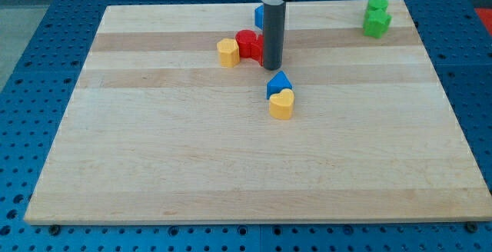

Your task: Move your arm to the red circle

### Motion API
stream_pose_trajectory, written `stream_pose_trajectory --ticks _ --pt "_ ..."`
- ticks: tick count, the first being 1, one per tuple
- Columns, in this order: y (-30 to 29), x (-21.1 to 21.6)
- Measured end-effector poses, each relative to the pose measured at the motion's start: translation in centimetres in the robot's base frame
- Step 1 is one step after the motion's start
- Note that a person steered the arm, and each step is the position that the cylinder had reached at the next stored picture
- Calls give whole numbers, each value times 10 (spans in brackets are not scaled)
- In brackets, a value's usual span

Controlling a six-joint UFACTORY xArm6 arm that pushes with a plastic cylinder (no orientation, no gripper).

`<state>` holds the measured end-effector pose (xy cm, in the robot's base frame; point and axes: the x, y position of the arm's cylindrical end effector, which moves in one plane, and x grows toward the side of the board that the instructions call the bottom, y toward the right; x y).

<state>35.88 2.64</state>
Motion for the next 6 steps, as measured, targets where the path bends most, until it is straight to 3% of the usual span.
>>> stream_pose_trajectory --ticks 6 --pt "-55 -52"
